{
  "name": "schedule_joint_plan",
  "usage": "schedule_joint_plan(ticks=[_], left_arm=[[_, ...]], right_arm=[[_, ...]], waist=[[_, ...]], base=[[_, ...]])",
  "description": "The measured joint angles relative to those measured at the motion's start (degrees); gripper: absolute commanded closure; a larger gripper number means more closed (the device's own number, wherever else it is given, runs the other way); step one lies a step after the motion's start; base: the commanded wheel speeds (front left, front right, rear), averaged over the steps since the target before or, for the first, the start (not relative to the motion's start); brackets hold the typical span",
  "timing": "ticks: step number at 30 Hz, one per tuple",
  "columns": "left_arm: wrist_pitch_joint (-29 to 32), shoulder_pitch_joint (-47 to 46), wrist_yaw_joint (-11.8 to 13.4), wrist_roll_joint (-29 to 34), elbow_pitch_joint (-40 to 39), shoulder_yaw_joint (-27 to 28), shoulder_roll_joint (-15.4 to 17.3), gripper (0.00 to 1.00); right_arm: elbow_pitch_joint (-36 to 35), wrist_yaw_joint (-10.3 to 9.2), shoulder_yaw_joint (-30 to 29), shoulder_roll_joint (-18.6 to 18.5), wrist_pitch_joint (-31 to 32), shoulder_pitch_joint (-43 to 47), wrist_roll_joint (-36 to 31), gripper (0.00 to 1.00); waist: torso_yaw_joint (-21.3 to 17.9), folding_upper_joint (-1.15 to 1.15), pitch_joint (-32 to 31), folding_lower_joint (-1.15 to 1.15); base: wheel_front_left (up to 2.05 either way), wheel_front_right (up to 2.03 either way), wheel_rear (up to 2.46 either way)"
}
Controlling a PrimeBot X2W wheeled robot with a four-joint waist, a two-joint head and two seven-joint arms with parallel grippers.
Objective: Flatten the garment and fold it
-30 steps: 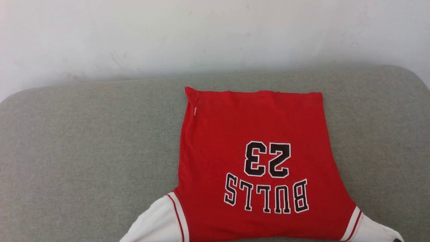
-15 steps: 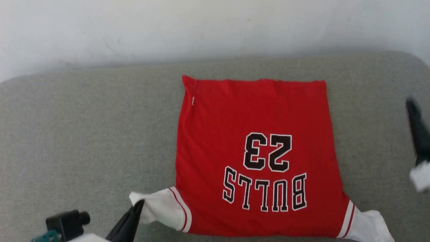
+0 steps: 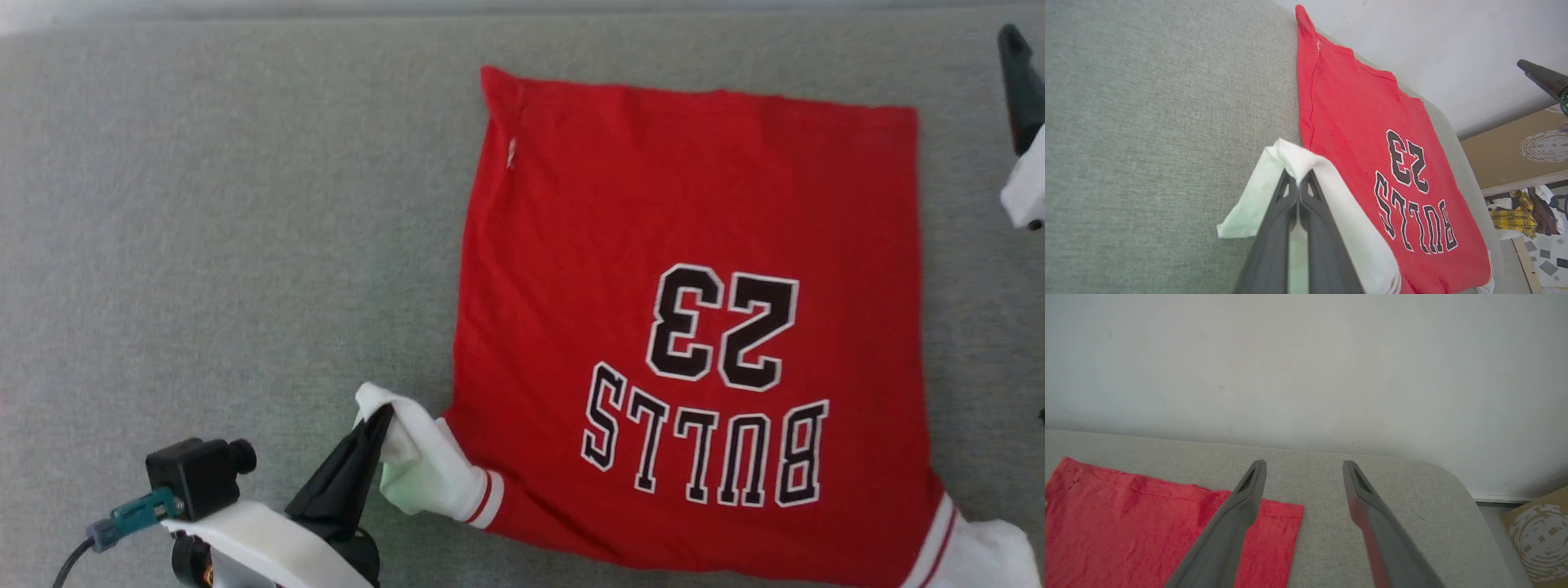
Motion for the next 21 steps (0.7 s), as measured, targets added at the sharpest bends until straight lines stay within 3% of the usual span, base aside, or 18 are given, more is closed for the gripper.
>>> schedule_joint_plan(ticks=[6, 15, 16, 17, 18, 21], left_arm=[[-0.7, -2.7, -0.6, 0.0, 1.2, -1.6, 0.5, 1.0], [-1.1, -4.5, -1.0, 0.0, 2.5, -2.3, 1.4, 1.0], [-1.2, -4.7, -1.0, 0.0, 2.4, -2.3, 1.5, 1.0], [-1.3, -4.8, -1.1, 0.0, 2.4, -2.3, 1.6, 1.0], [-1.4, -4.8, -1.1, 0.0, 2.4, -2.3, 1.7, 1.0], [-1.6, -5.2, -1.1, 0.0, 2.3, -2.1, 2.0, 1.0]], right_arm=[[10.6, 0.0, -3.9, 0.2, 5.1, -3.6, -4.3, 0.0], [17.7, -0.01, -7.6, 1.6, 5.6, -5.2, -6.4, 0.0], [18.0, -0.01, -8.0, 1.7, 5.5, -5.9, -6.5, 0.18], [18.3, -0.01, -8.3, 1.8, 5.2, -6.6, -6.8, 0.95], [18.5, -0.01, -8.1, 1.8, 4.8, -7.0, -7.1, 1.0], [18.9, 0.0, -7.9, 2.5, 3.1, -7.8, -7.1, 1.0]], waist=[[2.6, 0.0, 5.3, 0.0], [5.7, 0.0, 10.7, -0.02], [5.9, 0.0, 11.1, -0.03], [6.0, 0.0, 11.5, -0.03], [6.1, 0.0, 11.8, -0.02], [5.8, 0.0, 12.3, -0.02]], base=[[0.0, 0.0, 0.0], [0.0, 0.0, 0.0], [0.0, 0.0, 0.0], [0.0, 0.0, 0.0], [0.0, 0.0, 0.0], [0.0, 0.0, 0.0]])
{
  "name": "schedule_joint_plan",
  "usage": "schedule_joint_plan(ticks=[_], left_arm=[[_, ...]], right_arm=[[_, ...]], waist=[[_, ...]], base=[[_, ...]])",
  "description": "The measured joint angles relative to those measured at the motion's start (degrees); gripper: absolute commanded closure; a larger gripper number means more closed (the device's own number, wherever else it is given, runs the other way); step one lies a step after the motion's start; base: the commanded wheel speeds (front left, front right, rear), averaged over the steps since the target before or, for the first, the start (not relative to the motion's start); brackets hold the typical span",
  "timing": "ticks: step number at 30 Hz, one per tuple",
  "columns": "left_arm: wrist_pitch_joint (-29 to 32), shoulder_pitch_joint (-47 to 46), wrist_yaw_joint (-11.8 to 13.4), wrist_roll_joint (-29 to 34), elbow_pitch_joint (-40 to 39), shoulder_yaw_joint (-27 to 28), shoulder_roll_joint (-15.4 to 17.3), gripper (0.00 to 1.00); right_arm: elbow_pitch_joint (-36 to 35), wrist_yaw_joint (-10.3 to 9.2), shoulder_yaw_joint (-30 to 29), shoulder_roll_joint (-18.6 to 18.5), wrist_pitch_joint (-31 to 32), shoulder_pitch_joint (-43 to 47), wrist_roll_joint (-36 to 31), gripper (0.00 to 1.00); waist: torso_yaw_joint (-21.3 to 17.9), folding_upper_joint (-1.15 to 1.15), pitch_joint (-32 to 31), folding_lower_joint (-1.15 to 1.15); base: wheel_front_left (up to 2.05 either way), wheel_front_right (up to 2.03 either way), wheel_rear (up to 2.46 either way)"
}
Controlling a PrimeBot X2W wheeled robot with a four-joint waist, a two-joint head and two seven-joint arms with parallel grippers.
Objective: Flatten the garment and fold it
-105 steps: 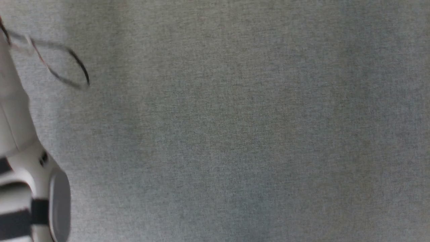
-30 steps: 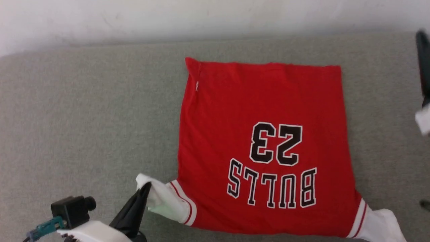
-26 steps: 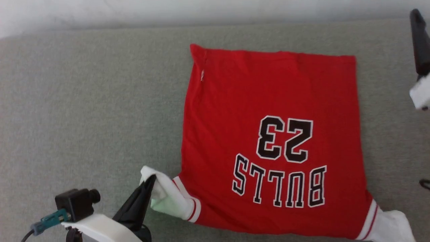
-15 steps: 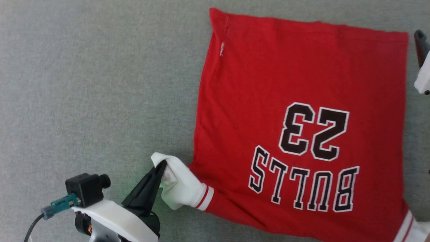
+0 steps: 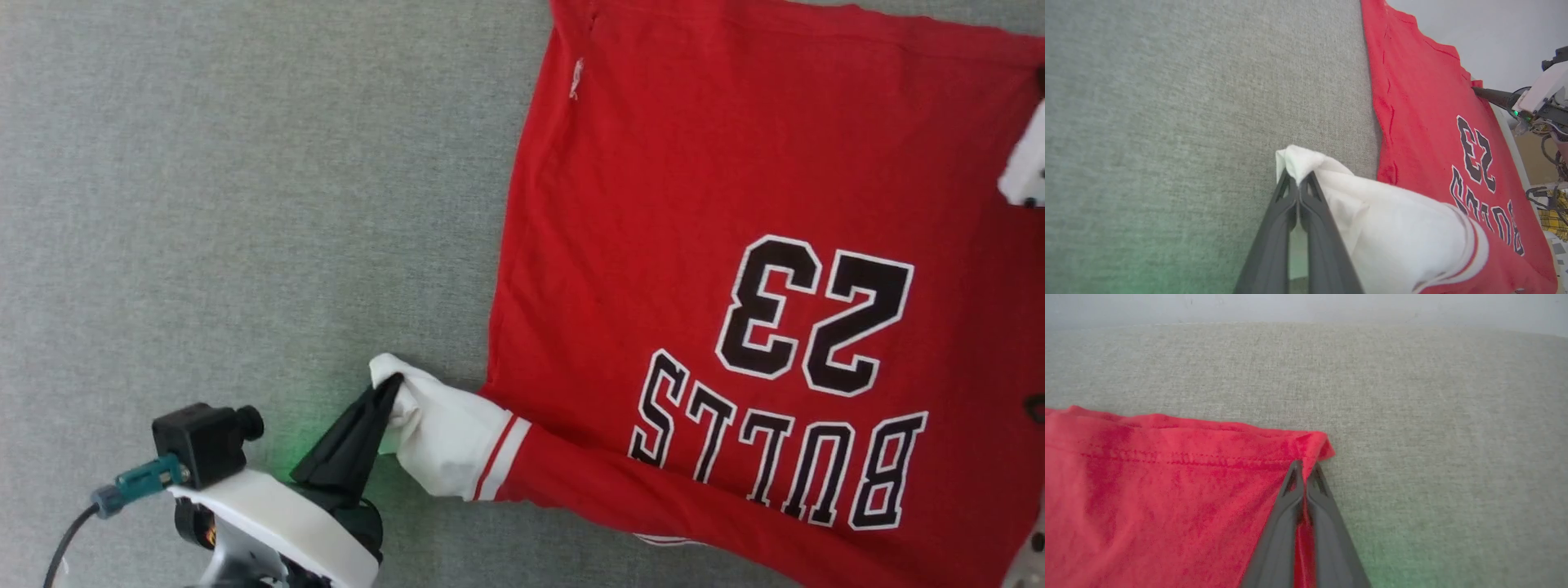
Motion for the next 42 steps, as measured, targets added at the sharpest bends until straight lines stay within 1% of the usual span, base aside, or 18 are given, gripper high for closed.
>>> schedule_joint_plan(ticks=[2, 5, 7, 10, 14, 16, 19, 21, 24, 26, 29, 30, 31, 32, 34, 35, 38, 42], left_arm=[[-0.2, -0.2, 0.0, 0.0, 0.0, 0.2, 0.3, 1.0], [-0.3, -0.2, 0.0, 0.1, 0.2, 0.4, 0.5, 1.0], [-0.3, 0.0, 0.2, 0.1, 0.4, 0.5, 0.6, 1.0], [-0.3, 1.1, 0.7, 0.1, 0.3, 0.6, 0.6, 1.0], [-0.1, 3.4, 1.6, 0.1, 0.0, 1.0, 0.7, 1.0], [-0.2, 4.5, 2.0, 0.1, -0.3, 1.3, 0.8, 1.0], [-1.5, 6.0, 2.1, 0.1, -0.7, 2.2, 0.9, 1.0], [-2.0, 7.0, 2.1, 0.1, -0.6, 2.7, 0.9, 1.0], [-2.5, 8.4, 2.6, 0.1, -0.1, 3.1, 1.0, 1.0], [-2.5, 9.3, 2.9, 0.1, 0.2, 3.4, 1.0, 1.0], [-2.4, 10.1, 3.2, 0.1, 0.6, 3.5, 1.0, 1.0], [-2.4, 10.4, 3.4, 0.1, 0.7, 3.5, 1.0, 1.0], [-2.3, 10.5, 3.6, 0.1, 0.8, 3.5, 1.1, 1.0], [-2.1, 10.6, 3.7, 0.1, 0.8, 3.4, 1.1, 1.0], [-1.8, 10.7, 3.9, 0.1, 0.7, 3.3, 1.1, 1.0], [-1.5, 10.7, 4.1, 0.4, 0.7, 3.1, 1.2, 1.0], [-1.2, 10.6, 4.1, 0.6, 0.4, 2.4, 1.3, 1.0], [-0.8, 9.8, 4.0, 1.2, 0.2, 0.8, 1.3, 1.0]], right_arm=[[0.0, -0.01, 1.0, 0.5, -1.6, 0.1, 0.5, 1.0], [-0.9, -0.01, 2.0, 1.0, -3.5, 1.4, 3.4, 1.0], [-3.2, 0.0, 3.2, 1.1, -4.6, 3.8, 5.8, 1.0], [-9.0, 0.0, 2.7, 0.7, -5.2, 9.0, 9.1, 1.0], [-17.6, 0.0, -1.7, 1.0, -4.1, 19.0, 13.0, 1.0], [-21.3, 0.0, -4.8, 2.0, -3.2, 25.4, 14.0, 1.0], [-24.2, 0.0, -8.3, 4.6, -1.0, 35.5, 15.9, 1.0], [-24.1, 0.0, -9.3, 6.0, -0.2, 42.6, 16.9, 1.0], [-22.2, 0.0, -9.7, 7.2, -1.7, 50.9, 17.5, 1.0], [-19.6, 0.03, -9.3, 7.3, -4.4, 53.3, 18.7, 1.0], [-14.3, 0.08, -7.8, 6.9, -8.9, 53.8, 22.5, 1.0], [-13.1, 0.08, -7.3, 6.9, -10.4, 53.7, 22.5, 1.0], [-12.1, 0.08, -6.8, 6.9, -11.9, 53.6, 22.2, 0.39], [-11.7, 0.05, -6.2, 7.0, -13.2, 53.3, 21.7, 0.0], [-12.0, -0.02, -5.4, 7.2, -14.5, 52.8, 20.5, 0.0], [-13.2, -0.02, -4.6, 7.3, -14.7, 52.5, 19.8, 0.0], [-20.6, -0.01, -0.9, 6.3, -14.4, 49.1, 19.4, 0.0], [-30.7, -0.01, 4.3, 2.3, -11.1, 41.3, 19.5, 0.0]], waist=[[-0.4, 0.0, -0.1, 0.01], [-1.0, 0.0, -1.1, 0.01], [-1.4, 0.0, -2.3, 0.0], [-2.3, 0.0, -4.5, 0.0], [-4.1, 0.0, -8.0, -0.01], [-5.3, 0.0, -9.7, -0.01], [-7.3, 0.0, -11.7, -0.02], [-8.8, 0.0, -12.8, -0.01], [-10.6, 0.0, -14.3, -0.02], [-11.6, 0.0, -15.3, -0.02], [-12.8, 0.0, -17.1, -0.01], [-13.1, 0.0, -17.7, -0.02], [-13.4, 0.0, -18.4, -0.02], [-13.6, 0.0, -19.0, -0.01], [-14.0, 0.0, -20.3, -0.01], [-14.1, 0.0, -20.9, -0.01], [-13.9, 0.0, -22.2, -0.01], [-12.8, 0.0, -22.2, 0.0]], base=[[0.0, 0.0, 0.0], [0.0, 0.0, 0.0], [0.0, 0.0, 0.0], [0.0, 0.0, 0.0], [0.0, 0.0, 0.0], [0.0, 0.0, 0.0], [0.0, 0.0, 0.0], [0.0, 0.0, 0.0], [0.0, 0.0, 0.0], [0.0, 0.0, 0.0], [0.0, 0.0, 0.0], [0.0, 0.0, 0.0], [0.0, 0.0, 0.0], [0.0, 0.0, 0.0], [0.0, 0.0, 0.0], [0.0, 0.0, 0.0], [0.0, 0.0, 0.0], [0.0, 0.0, 0.0]])
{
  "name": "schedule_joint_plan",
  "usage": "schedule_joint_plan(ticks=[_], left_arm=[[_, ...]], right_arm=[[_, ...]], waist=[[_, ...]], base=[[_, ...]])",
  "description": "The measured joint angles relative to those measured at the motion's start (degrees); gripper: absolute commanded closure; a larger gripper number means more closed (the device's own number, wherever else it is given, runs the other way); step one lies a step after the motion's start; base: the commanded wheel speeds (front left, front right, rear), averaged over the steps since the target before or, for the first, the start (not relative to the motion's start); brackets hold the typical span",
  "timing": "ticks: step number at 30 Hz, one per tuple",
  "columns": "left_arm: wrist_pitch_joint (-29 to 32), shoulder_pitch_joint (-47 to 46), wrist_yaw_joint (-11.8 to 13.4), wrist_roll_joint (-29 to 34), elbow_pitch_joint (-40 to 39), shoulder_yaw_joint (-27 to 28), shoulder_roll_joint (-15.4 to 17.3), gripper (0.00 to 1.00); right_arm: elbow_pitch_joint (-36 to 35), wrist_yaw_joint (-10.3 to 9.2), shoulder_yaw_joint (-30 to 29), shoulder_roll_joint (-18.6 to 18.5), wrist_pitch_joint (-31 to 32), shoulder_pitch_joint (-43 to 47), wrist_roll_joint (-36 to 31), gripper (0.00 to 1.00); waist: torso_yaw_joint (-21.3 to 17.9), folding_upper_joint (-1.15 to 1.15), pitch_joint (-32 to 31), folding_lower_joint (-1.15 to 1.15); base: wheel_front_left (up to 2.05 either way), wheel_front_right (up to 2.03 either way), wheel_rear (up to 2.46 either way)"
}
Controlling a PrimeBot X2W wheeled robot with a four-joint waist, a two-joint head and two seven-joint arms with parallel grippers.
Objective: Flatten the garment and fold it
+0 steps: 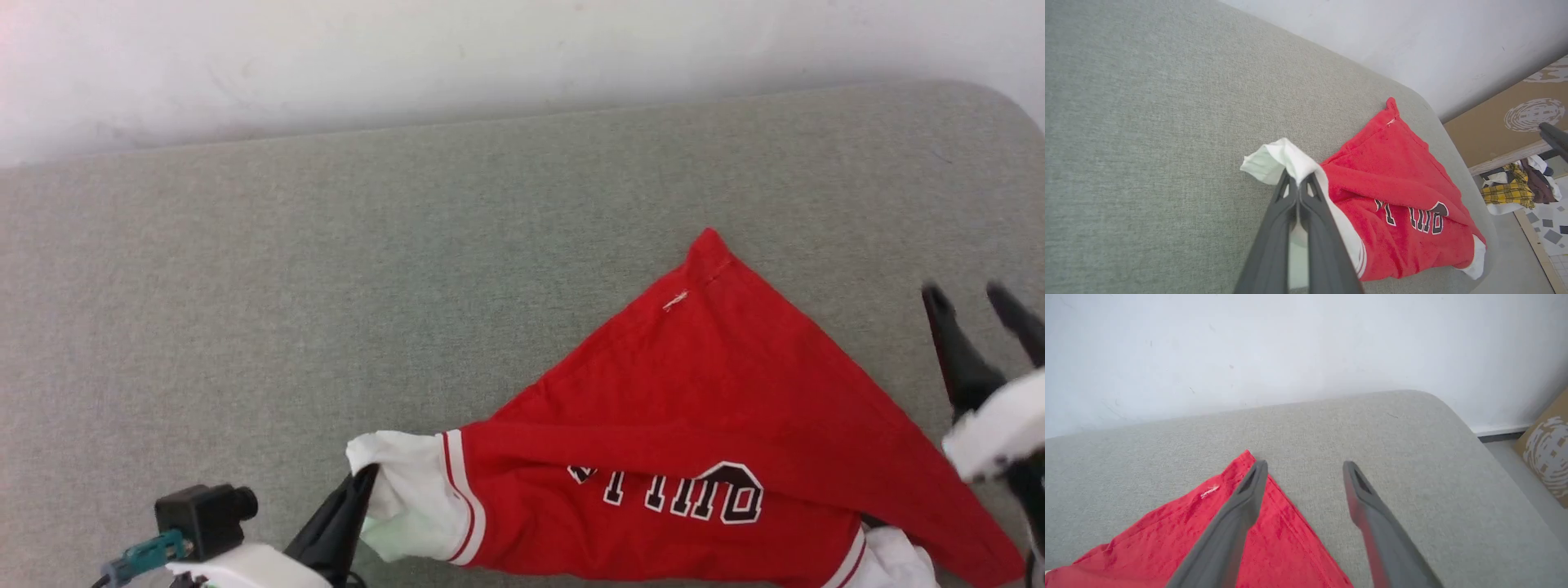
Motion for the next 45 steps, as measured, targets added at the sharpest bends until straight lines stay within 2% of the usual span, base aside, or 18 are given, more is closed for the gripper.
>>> schedule_joint_plan(ticks=[2, 5, 8, 13, 20, 28, 29, 30, 31, 38, 45], left_arm=[[0.0, -1.1, -0.3, 0.4, 0.0, -0.8, -0.1, 1.0], [-0.1, -3.2, -0.9, 0.5, 0.4, -2.2, -0.4, 1.0], [-0.1, -5.4, -1.6, 0.6, 1.1, -3.5, -0.6, 1.0], [-0.7, -8.2, -2.2, 0.8, 2.5, -4.9, -1.0, 1.0], [-1.7, -10.3, -3.1, 0.8, 4.1, -6.3, -1.1, 1.0], [-2.4, -11.5, -3.5, 0.3, 4.9, -6.5, -0.8, 1.0], [-2.4, -11.7, -3.5, 0.3, 4.9, -6.6, -0.8, 1.0], [-2.4, -11.9, -3.5, 0.3, 4.9, -6.6, -0.7, 1.0], [-2.4, -12.1, -3.5, 0.3, 5.0, -6.6, -0.7, 1.0], [-2.8, -12.7, -3.5, -0.7, 5.3, -6.5, -0.4, 1.0], [-6.0, -16.3, -3.3, 1.5, 5.8, -4.8, 0.1, 1.0]], right_arm=[[-2.3, 0.0, 2.3, -1.2, 3.0, -4.0, 0.3, 0.0], [-1.7, 0.0, 6.9, -3.4, 7.7, -9.6, -1.2, 0.0], [2.4, 0.01, 11.5, -6.0, 11.3, -14.9, -2.3, 0.0], [11.4, 0.0, 15.3, -8.6, 16.2, -21.3, -1.5, 0.0], [19.2, 0.0, 18.4, -12.4, 19.7, -24.8, -1.2, 0.0], [21.4, 0.0, 20.8, -15.8, 19.8, -27.3, 0.5, 0.0], [21.5, 0.01, 21.0, -16.2, 20.0, -27.5, 0.9, 0.07], [21.5, 0.01, 20.9, -16.5, 20.3, -27.8, 1.3, 0.58], [21.5, 0.01, 21.0, -16.7, 20.7, -28.2, 1.6, 1.0], [20.8, 0.0, 22.1, -17.4, 21.0, -29.2, 2.4, 1.0], [21.3, 0.0, 20.6, -14.1, 10.4, -27.7, 3.2, 1.0]], waist=[[0.6, 0.0, 0.5, 0.0], [1.6, 0.0, 2.0, 0.01], [3.0, 0.0, 3.9, 0.01], [6.1, 0.0, 7.4, 0.02], [10.4, 0.0, 11.6, 0.02], [12.8, 0.0, 15.4, 0.0], [12.9, 0.0, 15.8, 0.0], [13.0, 0.0, 16.2, 0.0], [13.1, 0.0, 16.5, 0.0], [12.4, 0.0, 16.7, 0.01], [11.2, 0.0, 12.7, 0.01]], base=[[0.0, 0.0, 0.0], [0.0, 0.0, 0.0], [0.0, 0.0, 0.0], [0.0, 0.0, 0.0], [0.0, 0.0, 0.0], [0.0, 0.0, 0.0], [0.0, 0.0, 0.0], [0.0, 0.0, 0.0], [0.0, 0.0, 0.0], [0.0, 0.0, 0.0], [0.0, 0.0, 0.0]])
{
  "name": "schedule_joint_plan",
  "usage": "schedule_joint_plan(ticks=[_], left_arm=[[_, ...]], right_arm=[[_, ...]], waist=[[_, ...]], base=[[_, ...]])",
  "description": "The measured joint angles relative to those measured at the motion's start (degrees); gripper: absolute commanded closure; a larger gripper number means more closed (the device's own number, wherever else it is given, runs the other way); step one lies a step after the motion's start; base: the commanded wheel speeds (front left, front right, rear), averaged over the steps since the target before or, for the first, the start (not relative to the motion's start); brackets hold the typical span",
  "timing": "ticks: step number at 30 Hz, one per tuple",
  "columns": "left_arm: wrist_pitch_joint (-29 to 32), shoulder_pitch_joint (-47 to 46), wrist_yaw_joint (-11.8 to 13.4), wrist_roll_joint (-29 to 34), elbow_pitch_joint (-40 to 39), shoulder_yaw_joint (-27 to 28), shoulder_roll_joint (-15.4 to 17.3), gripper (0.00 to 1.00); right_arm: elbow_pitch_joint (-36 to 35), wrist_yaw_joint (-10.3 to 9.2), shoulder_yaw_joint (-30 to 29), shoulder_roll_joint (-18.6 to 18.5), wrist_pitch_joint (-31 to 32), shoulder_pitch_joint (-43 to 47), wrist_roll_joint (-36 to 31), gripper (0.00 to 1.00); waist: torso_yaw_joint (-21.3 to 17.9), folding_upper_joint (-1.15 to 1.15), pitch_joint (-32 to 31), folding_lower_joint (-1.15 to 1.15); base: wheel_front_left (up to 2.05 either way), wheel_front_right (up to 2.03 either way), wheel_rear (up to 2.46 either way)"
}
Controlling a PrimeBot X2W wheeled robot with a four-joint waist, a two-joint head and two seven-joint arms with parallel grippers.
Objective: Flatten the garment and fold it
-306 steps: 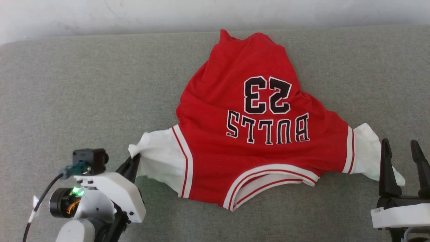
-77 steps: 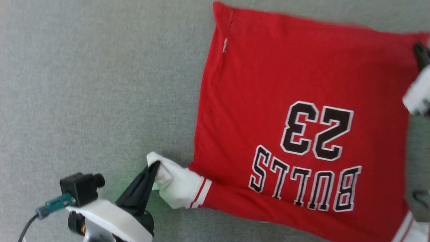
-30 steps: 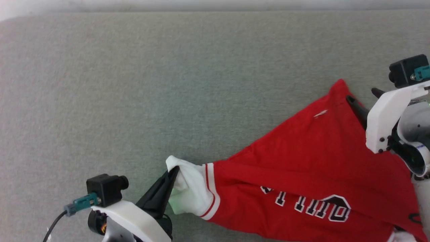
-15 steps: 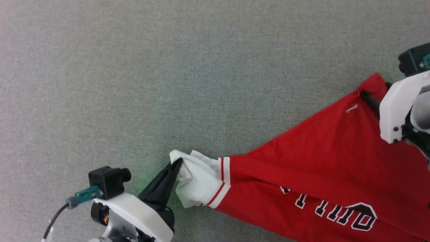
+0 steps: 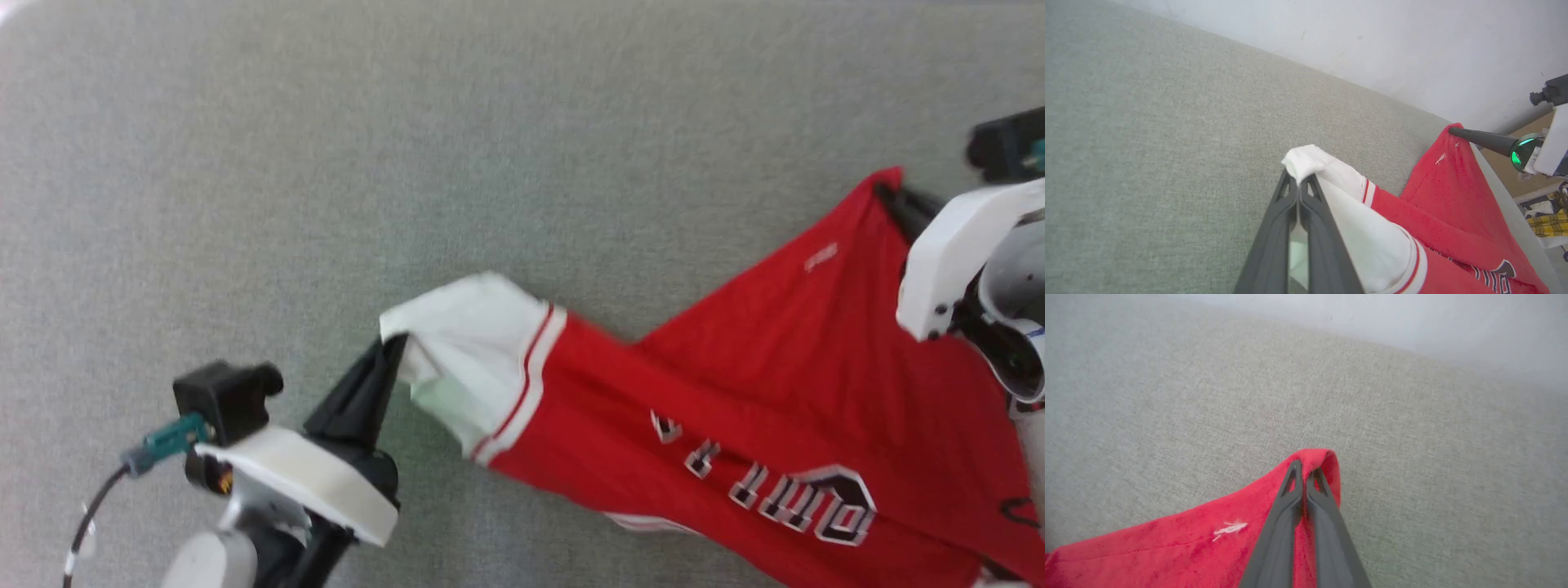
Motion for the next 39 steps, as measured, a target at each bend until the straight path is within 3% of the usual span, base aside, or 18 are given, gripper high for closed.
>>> schedule_joint_plan(ticks=[4, 8, 15, 22, 30, 39], left_arm=[[-0.3, -5.0, 0.9, 4.0, 1.3, 0.5, 1.8, 1.0], [0.9, -13.1, 1.9, 8.3, 2.6, 0.7, 4.1, 1.0], [3.0, -32.2, 3.3, 14.1, 7.9, 1.3, 6.9, 1.0], [5.2, -50.8, 3.3, 16.3, 18.2, 1.4, 8.7, 1.0], [9.6, -61.5, 2.9, 17.5, 27.6, 0.7, 9.8, 1.0], [9.5, -75.0, 4.2, 19.1, 31.4, 1.4, 11.3, 1.0]], right_arm=[[0.2, 0.0, -4.3, 3.7, -8.0, -0.1, -1.8, 1.0], [-0.3, 0.0, -6.6, 7.0, -12.0, -1.5, -2.7, 1.0], [-1.0, 0.0, -6.7, 8.4, -14.4, -11.3, -4.7, 1.0], [3.0, 0.0, -5.5, 10.4, -13.7, -22.7, -6.1, 1.0], [8.6, 0.0, -4.1, 12.3, -10.1, -30.7, -7.8, 1.0], [12.8, 0.0, -7.7, 14.3, -8.0, -41.8, -12.8, 1.0]], waist=[[-0.8, 0.0, -3.5, 0.0], [-1.8, 0.0, -7.5, -0.01], [-4.2, 0.0, -14.2, -0.01], [-8.2, 0.0, -17.9, -0.02], [-12.0, 0.0, -17.3, -0.01], [-13.8, 0.0, -9.6, 0.0]], base=[[0.0, 0.0, 0.0], [0.0, 0.0, 0.0], [0.0, 0.0, 0.0], [0.0, 0.0, 0.0], [0.0, 0.0, 0.0], [0.0, 0.0, 0.0]])
